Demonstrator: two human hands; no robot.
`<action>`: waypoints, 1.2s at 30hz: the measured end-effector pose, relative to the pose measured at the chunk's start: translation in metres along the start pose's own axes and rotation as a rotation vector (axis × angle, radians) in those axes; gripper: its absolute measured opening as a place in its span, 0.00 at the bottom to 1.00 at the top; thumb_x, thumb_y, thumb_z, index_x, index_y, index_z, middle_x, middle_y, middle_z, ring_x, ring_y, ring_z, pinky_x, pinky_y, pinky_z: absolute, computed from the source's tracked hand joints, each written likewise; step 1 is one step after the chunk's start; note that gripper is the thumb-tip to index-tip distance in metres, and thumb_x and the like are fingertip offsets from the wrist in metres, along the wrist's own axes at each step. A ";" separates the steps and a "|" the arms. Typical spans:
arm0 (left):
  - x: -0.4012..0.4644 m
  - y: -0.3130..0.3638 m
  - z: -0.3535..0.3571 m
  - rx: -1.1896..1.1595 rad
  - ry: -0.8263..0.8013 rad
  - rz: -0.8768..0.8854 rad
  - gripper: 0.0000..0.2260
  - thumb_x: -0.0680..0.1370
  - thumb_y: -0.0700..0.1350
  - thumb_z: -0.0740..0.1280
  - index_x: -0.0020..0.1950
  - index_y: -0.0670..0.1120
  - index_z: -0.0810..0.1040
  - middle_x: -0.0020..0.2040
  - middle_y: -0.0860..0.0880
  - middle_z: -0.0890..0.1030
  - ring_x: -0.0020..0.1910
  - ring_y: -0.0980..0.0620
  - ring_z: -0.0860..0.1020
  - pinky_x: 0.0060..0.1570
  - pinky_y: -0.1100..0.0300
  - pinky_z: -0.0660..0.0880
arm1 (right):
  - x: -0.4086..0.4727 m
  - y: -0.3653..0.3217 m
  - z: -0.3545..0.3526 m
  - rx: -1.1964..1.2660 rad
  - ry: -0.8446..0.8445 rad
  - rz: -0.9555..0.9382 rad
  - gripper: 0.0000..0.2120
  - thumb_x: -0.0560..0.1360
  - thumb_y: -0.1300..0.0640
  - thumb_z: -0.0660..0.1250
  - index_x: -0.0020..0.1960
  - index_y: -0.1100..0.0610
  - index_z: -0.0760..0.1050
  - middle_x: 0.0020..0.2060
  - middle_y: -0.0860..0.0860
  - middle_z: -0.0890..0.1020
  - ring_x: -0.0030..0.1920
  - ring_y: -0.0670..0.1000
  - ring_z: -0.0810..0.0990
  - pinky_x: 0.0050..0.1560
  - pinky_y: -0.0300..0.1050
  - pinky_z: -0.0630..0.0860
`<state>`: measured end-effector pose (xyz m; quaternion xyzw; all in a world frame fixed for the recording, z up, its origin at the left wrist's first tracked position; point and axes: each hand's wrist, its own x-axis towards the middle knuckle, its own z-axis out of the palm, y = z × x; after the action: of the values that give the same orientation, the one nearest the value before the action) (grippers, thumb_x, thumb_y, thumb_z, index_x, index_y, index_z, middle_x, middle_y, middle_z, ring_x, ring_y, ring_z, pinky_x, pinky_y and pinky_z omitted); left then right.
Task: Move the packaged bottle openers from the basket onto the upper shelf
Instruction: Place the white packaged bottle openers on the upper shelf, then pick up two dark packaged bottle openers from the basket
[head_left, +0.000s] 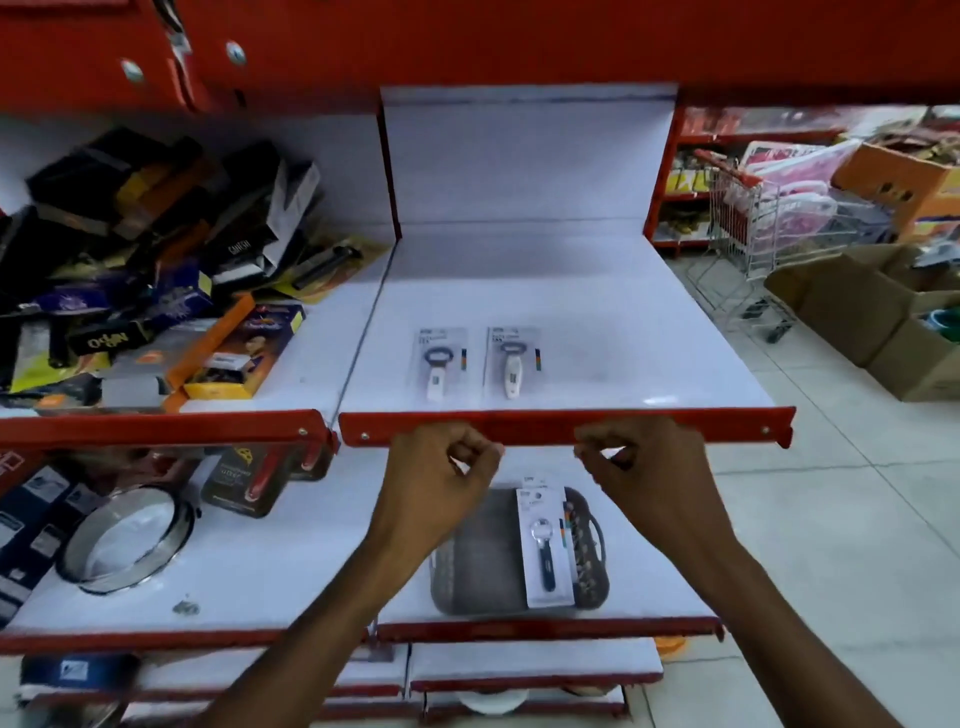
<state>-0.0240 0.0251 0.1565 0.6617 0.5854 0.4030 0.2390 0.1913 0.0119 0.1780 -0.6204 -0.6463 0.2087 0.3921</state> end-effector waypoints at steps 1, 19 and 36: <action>-0.006 -0.010 0.014 0.007 -0.057 -0.025 0.12 0.73 0.50 0.75 0.31 0.58 0.78 0.28 0.64 0.81 0.33 0.69 0.79 0.33 0.80 0.70 | -0.006 0.012 0.006 -0.029 -0.033 0.032 0.06 0.71 0.58 0.73 0.48 0.53 0.86 0.40 0.45 0.87 0.32 0.37 0.82 0.38 0.21 0.74; -0.004 -0.140 0.181 -0.233 -0.335 -0.814 0.06 0.76 0.39 0.72 0.40 0.40 0.81 0.41 0.33 0.80 0.42 0.42 0.78 0.54 0.45 0.80 | 0.004 0.166 0.138 -0.272 -0.417 0.471 0.15 0.74 0.66 0.65 0.61 0.63 0.74 0.55 0.62 0.83 0.54 0.63 0.82 0.49 0.44 0.76; -0.006 -0.146 0.150 -0.150 -0.307 -0.702 0.03 0.76 0.42 0.73 0.46 0.42 0.82 0.52 0.42 0.86 0.47 0.48 0.84 0.49 0.57 0.82 | 0.016 0.162 0.116 -0.213 -0.358 0.367 0.08 0.75 0.61 0.66 0.47 0.62 0.84 0.45 0.59 0.87 0.45 0.57 0.85 0.44 0.37 0.72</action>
<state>0.0126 0.0719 -0.0442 0.4547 0.7025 0.2345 0.4948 0.2070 0.0756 -0.0111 -0.7181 -0.6004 0.3134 0.1601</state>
